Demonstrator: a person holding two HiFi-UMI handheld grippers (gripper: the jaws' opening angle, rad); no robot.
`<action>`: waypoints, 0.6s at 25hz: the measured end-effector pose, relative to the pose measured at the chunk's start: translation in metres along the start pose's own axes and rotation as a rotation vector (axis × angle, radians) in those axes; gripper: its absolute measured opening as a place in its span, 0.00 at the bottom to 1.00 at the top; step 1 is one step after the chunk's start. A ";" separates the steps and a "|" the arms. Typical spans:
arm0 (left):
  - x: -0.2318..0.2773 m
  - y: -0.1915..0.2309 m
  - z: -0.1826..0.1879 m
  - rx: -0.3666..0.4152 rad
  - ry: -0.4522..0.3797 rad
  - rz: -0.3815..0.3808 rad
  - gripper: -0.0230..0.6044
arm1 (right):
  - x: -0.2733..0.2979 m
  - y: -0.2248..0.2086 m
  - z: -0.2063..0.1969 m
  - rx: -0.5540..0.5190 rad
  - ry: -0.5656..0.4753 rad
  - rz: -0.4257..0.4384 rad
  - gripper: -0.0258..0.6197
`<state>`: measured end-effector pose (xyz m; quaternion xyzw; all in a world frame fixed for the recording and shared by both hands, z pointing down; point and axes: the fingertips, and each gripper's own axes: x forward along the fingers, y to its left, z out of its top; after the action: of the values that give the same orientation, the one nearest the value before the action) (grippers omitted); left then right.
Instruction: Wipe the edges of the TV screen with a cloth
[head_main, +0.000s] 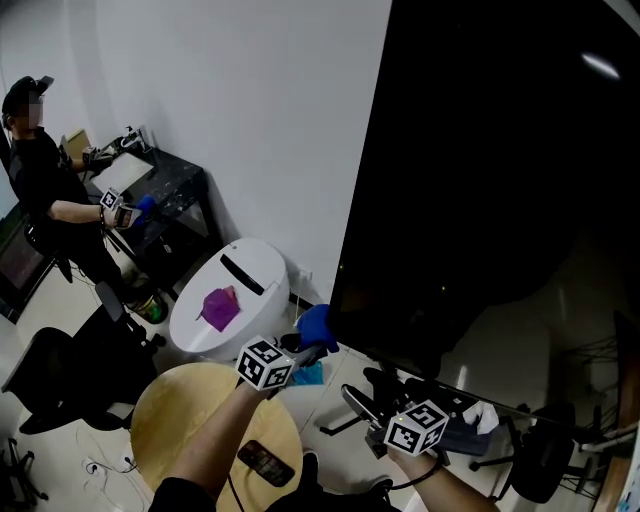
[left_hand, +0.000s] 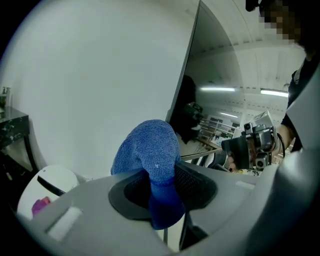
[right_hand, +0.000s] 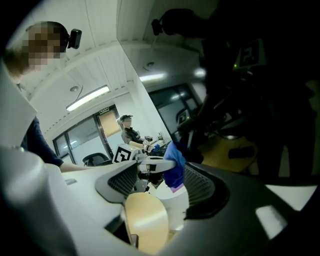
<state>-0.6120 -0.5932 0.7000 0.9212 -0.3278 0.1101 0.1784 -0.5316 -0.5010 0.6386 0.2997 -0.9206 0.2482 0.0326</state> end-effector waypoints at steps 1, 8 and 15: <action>0.000 -0.002 0.005 0.017 -0.003 0.000 0.21 | -0.004 0.002 0.010 -0.021 -0.018 -0.003 0.50; -0.010 -0.014 0.035 0.109 -0.015 0.012 0.21 | -0.028 0.019 0.069 -0.095 -0.137 0.008 0.50; -0.028 -0.022 0.075 0.163 -0.065 0.023 0.21 | -0.032 0.040 0.106 -0.181 -0.181 0.045 0.49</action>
<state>-0.6127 -0.5913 0.6169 0.9319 -0.3339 0.1085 0.0908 -0.5187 -0.5068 0.5217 0.2960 -0.9449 0.1368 -0.0295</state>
